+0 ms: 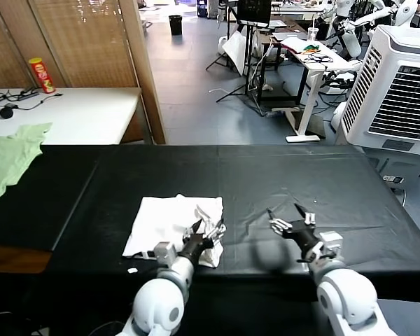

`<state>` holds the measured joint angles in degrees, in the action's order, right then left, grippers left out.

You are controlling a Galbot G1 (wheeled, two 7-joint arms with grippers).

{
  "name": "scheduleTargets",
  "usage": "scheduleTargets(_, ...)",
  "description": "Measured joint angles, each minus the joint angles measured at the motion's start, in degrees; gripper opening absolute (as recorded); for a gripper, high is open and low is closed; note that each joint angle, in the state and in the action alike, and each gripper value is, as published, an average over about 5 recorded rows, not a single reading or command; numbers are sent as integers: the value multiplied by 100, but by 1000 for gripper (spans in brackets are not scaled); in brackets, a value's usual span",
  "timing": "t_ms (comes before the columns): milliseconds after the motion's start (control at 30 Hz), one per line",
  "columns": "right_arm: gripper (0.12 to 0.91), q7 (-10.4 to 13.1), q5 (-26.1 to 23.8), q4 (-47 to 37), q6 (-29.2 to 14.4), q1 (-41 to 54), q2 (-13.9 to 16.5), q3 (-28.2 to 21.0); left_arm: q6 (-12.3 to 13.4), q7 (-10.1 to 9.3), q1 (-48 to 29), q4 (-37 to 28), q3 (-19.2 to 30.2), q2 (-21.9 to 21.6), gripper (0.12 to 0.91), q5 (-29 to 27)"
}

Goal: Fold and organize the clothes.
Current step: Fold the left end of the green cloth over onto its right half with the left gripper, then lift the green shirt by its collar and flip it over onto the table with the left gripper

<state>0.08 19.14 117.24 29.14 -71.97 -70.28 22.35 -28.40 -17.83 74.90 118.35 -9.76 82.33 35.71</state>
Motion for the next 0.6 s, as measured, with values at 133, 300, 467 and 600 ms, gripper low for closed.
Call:
scheduleTargets(133, 798, -86, -114, -366, -3, 454, -137, -581, -24, -147, 200, 397, -274, -69, 796, 453)
scheduleTargets(300, 798, -139, -333, -899, 28, 1113, -368, -1279, 186, 66, 409, 656, -727, -297, 798, 28)
scheduleTargets(467, 798, -130, -616, -1443, 135, 1661, -628, -1842, 292, 173, 538, 721, -1160, -532, 798, -380)
scheduleTargets(600, 798, 30, -1012, -1669, 314, 1811, -743, -2021, 368, 240, 613, 692, -1369, -597, 798, -568)
